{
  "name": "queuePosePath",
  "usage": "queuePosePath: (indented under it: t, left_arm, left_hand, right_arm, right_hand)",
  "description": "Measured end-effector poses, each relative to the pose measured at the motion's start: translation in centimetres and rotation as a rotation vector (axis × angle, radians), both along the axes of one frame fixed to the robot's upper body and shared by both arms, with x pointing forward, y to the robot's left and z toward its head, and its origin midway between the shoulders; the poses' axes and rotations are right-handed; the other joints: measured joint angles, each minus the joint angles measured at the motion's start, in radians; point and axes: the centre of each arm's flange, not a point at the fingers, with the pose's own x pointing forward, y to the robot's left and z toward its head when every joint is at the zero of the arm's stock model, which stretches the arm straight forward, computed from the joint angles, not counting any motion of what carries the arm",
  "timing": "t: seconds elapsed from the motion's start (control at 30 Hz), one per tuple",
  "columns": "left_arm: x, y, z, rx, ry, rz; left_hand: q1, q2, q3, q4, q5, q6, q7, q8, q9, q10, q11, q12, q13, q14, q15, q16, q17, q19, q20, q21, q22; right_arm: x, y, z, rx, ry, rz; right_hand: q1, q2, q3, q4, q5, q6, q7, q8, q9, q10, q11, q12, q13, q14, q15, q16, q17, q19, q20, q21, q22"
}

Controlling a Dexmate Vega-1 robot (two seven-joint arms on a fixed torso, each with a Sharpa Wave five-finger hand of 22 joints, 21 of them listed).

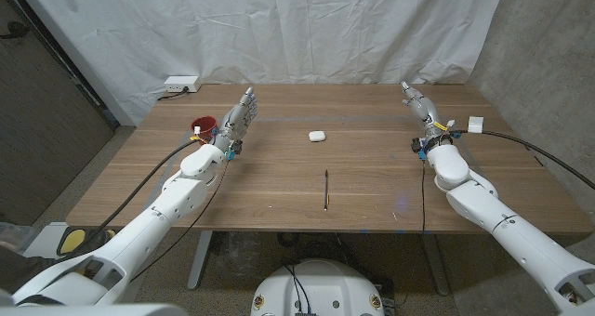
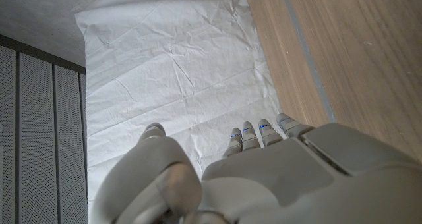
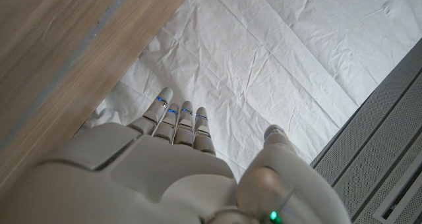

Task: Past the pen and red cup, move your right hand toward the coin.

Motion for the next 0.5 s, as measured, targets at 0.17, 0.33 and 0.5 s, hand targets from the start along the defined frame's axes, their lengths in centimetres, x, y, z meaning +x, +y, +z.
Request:
queuePosePath:
  t: [0.17, 0.33, 0.5]
  left_arm:
    - [0.0, -0.2, -0.2, 0.0, 0.002, -0.003]
    - [0.0, -0.3, -0.3, -0.001, 0.003, -0.005]
    - [0.0, -0.5, -0.3, -0.002, 0.004, -0.008]
  left_hand:
    - [0.0, 0.0, 0.0, 0.0, 0.0, 0.0, 0.0, 0.0, 0.0, 0.005, 0.005, 0.0, 0.0, 0.005, 0.005, 0.0, 0.0, 0.005, -0.005, 0.0, 0.0]
    - [0.0, 0.0, 0.004, -0.004, 0.0, 0.004, 0.004, 0.0, 0.0, 0.005, 0.005, 0.0, 0.0, 0.005, 0.005, 0.0, 0.0, 0.005, -0.005, 0.0, 0.0]
    - [0.0, 0.0, 0.004, -0.004, 0.0, 0.009, -0.002, 0.0, 0.0, 0.005, 0.005, 0.0, 0.0, 0.005, 0.005, 0.0, 0.0, 0.005, -0.005, 0.0, 0.0]
  right_arm:
    - [-0.1, -0.6, -0.1, -0.012, -0.001, -0.037]
    - [-0.1, -1.0, -0.2, -0.019, 0.001, -0.062]
    - [-0.1, -1.6, -0.3, -0.027, 0.007, -0.091]
  right_hand:
    - [0.004, 0.004, 0.004, -0.004, 0.004, 0.005, -0.005, 0.0, 0.0, 0.005, -0.005, 0.0, 0.0, 0.011, 0.0, 0.0, 0.0, 0.004, 0.004, -0.003, 0.0]
    - [0.004, 0.004, 0.004, -0.004, 0.006, 0.005, -0.005, 0.006, 0.0, 0.009, -0.009, 0.009, 0.0, 0.011, 0.0, 0.0, 0.0, 0.003, 0.004, -0.003, 0.0]
    - [0.009, 0.009, 0.004, -0.003, 0.006, 0.009, -0.009, 0.006, 0.0, 0.011, -0.011, 0.009, 0.0, 0.011, 0.0, 0.0, 0.0, 0.003, 0.004, -0.003, 0.0]
